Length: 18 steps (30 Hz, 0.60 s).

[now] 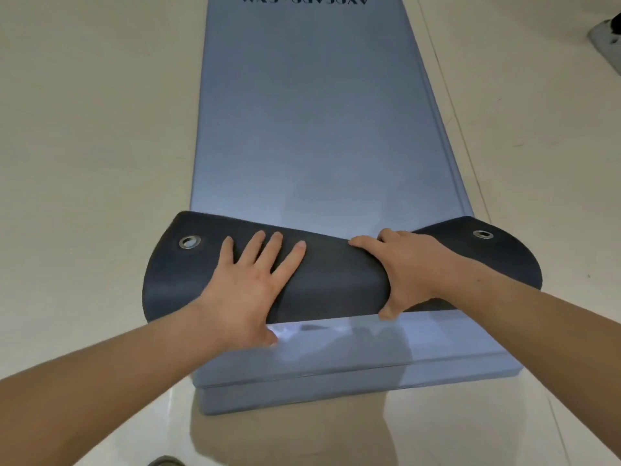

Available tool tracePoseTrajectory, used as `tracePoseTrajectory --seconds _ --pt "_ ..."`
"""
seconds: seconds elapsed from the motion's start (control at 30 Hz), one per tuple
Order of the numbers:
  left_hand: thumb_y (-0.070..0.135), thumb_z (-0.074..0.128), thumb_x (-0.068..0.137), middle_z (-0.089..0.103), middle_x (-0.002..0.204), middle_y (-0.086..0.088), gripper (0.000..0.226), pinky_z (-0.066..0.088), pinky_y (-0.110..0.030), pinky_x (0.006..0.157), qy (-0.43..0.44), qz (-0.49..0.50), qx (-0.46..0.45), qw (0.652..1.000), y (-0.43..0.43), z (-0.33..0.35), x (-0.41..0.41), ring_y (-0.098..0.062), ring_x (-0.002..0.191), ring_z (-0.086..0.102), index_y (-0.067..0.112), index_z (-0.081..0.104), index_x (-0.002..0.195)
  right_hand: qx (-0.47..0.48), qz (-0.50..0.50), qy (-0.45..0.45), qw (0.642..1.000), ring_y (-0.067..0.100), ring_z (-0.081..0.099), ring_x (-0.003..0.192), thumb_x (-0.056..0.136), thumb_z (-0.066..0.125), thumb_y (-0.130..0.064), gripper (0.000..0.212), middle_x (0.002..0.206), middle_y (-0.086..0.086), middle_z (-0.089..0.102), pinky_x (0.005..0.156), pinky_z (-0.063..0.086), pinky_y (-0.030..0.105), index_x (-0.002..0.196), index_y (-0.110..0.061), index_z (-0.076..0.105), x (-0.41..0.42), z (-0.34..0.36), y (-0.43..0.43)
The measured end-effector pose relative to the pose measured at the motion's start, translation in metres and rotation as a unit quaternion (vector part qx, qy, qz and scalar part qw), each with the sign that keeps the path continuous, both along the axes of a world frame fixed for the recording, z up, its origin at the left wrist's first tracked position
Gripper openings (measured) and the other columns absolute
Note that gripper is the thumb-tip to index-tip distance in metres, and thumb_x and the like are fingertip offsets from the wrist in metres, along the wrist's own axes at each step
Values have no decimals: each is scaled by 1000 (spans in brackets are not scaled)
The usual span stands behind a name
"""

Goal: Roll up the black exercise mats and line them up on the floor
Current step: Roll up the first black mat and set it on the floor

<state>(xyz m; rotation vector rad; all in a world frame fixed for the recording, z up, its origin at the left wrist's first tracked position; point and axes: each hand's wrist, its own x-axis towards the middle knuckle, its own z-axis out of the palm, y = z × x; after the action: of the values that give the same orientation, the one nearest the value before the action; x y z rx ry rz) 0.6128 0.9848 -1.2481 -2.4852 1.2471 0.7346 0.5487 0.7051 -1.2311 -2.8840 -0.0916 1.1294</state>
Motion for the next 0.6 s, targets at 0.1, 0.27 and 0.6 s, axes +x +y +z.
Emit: tracePoseTrajectory --seconds 0.1,0.27,0.6 --pt "67 73 74 26 165 -10 132 32 -59 120 -1 19 -46 999 1 -13 4 -34 150 30 32 -19 162 0 6 25 1000 21 57 100 59 88 -71 119 117 -4 52 92 54 40 154 -46 21 8 1 5" --pt "56 70 68 60 124 9 106 52 -42 90 49 11 -98 994 5 7 16 -21 105 62 42 15 157 45 -26 99 994 16 60 101 60 93 -61 99 119 -11 59 96 55 44 141 -54 38 27 24 -4" --pt "27 101 55 72 113 21 89 63 -44 92 334 120 40 934 -14 52 89 -11 104 72 58 56 125 111 -135 177 969 23 54 136 60 101 -51 112 153 -8 48 116 45 45 152 -59 37 50 52 1"
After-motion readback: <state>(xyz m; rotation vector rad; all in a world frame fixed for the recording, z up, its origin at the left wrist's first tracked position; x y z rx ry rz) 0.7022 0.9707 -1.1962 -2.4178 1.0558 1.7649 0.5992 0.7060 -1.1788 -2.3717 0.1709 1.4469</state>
